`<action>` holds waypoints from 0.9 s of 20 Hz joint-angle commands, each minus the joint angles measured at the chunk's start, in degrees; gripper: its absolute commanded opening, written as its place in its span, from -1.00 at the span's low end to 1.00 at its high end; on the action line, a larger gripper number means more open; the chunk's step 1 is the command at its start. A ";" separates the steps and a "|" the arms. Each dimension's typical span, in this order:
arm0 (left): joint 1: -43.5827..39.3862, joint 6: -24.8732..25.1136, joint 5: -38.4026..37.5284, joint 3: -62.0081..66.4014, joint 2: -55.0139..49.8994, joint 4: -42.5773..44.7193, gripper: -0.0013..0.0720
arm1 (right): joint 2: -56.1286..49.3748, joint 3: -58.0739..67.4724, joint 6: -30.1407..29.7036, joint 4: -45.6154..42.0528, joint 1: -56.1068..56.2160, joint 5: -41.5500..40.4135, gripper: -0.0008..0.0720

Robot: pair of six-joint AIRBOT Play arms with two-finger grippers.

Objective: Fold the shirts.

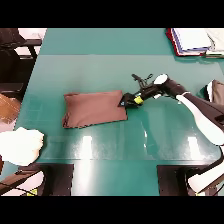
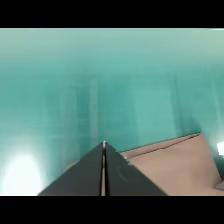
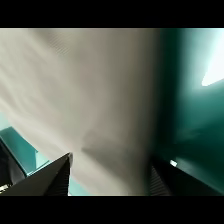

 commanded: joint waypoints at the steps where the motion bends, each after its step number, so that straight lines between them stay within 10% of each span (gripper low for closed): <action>1: 0.04 0.02 0.76 -1.46 -0.17 -2.23 -0.90 | -5.25 7.17 0.09 -0.39 5.16 -2.05 0.27; 4: 0.02 1.55 1.09 -3.04 -0.17 -4.17 -0.90 | -6.49 11.58 0.07 -0.59 6.82 -4.63 -0.66; 6: -1.53 1.60 1.62 -3.45 -0.17 -4.09 -0.91 | -6.03 13.53 0.11 -0.92 6.34 -5.55 -0.92; 18: -22.58 0.83 9.75 -3.56 -0.17 -4.11 -0.90 | 16.31 14.58 0.79 -15.98 -34.12 -0.52 -0.92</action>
